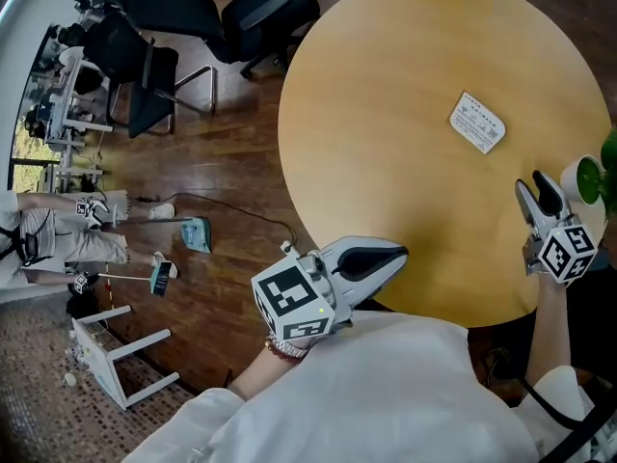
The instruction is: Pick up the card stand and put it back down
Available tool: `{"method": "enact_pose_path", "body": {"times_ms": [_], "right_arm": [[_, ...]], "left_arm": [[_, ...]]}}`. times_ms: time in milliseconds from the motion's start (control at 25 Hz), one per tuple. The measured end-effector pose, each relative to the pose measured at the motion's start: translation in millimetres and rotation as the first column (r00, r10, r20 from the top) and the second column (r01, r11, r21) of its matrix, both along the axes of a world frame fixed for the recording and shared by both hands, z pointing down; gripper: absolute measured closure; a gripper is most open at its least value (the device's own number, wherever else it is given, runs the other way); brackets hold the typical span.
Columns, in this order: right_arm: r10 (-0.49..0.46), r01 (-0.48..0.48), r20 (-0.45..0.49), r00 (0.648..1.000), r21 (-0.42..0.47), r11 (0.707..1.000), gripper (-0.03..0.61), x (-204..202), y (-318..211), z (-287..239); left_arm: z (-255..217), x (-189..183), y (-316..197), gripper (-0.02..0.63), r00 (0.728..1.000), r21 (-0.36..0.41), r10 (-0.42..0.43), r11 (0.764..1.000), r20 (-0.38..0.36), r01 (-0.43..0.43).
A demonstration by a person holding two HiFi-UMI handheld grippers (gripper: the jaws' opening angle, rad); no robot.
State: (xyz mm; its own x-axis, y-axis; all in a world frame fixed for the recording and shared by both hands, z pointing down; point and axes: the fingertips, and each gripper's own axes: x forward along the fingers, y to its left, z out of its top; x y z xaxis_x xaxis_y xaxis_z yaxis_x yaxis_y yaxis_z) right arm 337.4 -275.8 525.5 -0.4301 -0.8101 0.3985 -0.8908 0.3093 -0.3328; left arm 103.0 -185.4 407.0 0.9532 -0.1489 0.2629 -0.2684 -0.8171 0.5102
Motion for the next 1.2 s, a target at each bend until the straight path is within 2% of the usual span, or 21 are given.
{"method": "enact_pose_path", "body": {"times_ms": [120,240,360,440,560,680,960,1200], "right_arm": [[0.071,-0.074,0.043,0.997,0.070,0.995,0.382,-2.6,44.9,-49.3],[0.100,-0.107,0.054,0.994,0.143,0.984,0.388,-21.1,94.8,-100.6],[0.092,-0.092,0.009,0.996,0.212,0.973,0.428,-52.4,140.1,-142.9],[0.082,-0.076,-0.014,0.997,0.249,0.966,0.430,-76.1,172.6,-168.1],[0.072,-0.069,-0.001,0.997,0.302,0.951,0.431,-114.8,225.8,-202.0],[0.063,-0.068,0.024,0.998,0.321,0.945,0.486,-156.7,264.7,-213.6],[0.075,-0.080,0.028,0.997,0.295,0.952,0.462,-227.2,320.4,-198.0],[0.064,-0.080,0.054,0.996,0.372,0.925,0.453,-261.2,365.1,-234.2]], "left_arm": [[-18.2,-2.3,19.6,0.624,0.999,0.069,0.050,0.996,-0.020,-0.048],[-36.3,-13.1,43.1,0.624,0.996,0.122,0.087,0.989,-0.036,-0.082],[-47.9,-30.4,70.0,0.626,0.990,0.165,0.133,0.979,-0.045,-0.124],[-54.6,-44.2,94.3,0.626,0.987,0.187,0.154,0.972,-0.050,-0.142],[-64.3,-70.8,132.6,0.626,0.983,0.186,0.158,0.973,-0.090,-0.139],[-62.2,-98.9,156.3,0.626,0.979,0.157,0.167,0.977,-0.120,-0.147],[-47.9,-137.5,202.4,0.627,0.963,0.119,0.238,0.968,-0.129,-0.223],[-63.0,-157.8,231.4,0.626,0.962,0.171,0.255,0.956,-0.099,-0.236]]}}
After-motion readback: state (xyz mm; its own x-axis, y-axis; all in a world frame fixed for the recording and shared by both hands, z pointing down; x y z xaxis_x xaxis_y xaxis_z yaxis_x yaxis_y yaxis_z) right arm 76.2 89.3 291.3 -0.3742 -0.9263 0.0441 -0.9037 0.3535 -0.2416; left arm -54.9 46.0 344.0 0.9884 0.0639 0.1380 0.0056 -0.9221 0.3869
